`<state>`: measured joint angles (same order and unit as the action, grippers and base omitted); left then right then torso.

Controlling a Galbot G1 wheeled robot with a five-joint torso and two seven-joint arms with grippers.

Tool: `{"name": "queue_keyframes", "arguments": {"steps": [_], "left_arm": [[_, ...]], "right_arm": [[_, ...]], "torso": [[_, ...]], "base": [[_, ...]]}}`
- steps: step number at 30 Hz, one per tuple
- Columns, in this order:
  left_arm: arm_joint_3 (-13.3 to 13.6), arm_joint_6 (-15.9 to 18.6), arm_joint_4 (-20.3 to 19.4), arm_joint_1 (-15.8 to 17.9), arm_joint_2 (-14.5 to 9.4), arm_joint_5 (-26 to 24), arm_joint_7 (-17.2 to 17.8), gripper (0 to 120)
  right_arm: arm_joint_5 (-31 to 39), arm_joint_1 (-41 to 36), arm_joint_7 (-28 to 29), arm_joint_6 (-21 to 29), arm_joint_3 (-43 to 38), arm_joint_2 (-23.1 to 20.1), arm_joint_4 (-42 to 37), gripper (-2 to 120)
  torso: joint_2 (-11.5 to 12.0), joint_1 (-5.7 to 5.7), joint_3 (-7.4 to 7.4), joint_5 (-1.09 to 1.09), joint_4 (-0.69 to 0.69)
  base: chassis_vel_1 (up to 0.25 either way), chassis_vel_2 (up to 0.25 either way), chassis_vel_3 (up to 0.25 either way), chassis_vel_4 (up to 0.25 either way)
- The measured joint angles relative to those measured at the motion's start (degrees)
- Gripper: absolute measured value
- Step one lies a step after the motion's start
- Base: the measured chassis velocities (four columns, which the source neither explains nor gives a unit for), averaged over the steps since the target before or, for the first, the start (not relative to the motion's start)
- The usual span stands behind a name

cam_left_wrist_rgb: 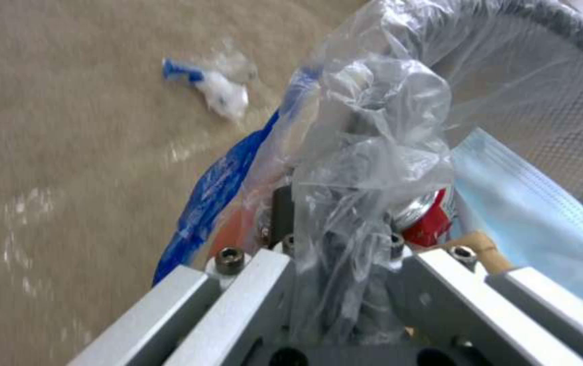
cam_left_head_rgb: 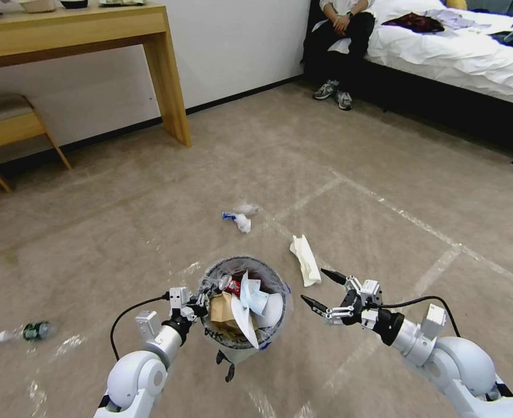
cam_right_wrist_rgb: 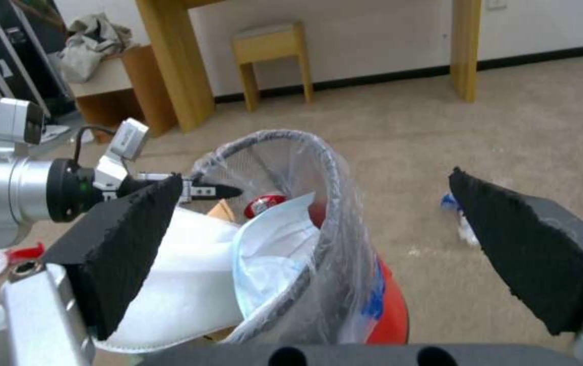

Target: Pick up the trash bin and place the garbage on the floor into it.

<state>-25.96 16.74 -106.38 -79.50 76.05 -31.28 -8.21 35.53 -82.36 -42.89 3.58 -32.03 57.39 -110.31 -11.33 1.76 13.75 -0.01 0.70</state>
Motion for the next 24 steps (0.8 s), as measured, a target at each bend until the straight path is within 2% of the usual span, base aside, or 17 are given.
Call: {"name": "queue_keyframes", "arguments": {"steps": [5, 24], "left_arm": [[0.0, 0.0, 0.0, 0.0, 0.0, 0.0, 0.0, 1], [0.2, 0.1, 0.1, 0.5, -0.3, 0.0, 0.3, 1]], "right_arm": [[0.0, 0.0, 0.0, -0.7, 0.3, 0.0, 0.1, 100], [0.2, 1.2, 0.4, -1.1, 1.0, -0.6, 1.3, 100]], "torso": [[0.0, 0.01, -0.02, 0.00, 0.00], [0.0, -0.04, -0.05, 0.00, 0.01]], "base": [[-0.082, 0.089, 0.093, -0.075], [0.003, -0.008, -0.006, 0.002]]}}
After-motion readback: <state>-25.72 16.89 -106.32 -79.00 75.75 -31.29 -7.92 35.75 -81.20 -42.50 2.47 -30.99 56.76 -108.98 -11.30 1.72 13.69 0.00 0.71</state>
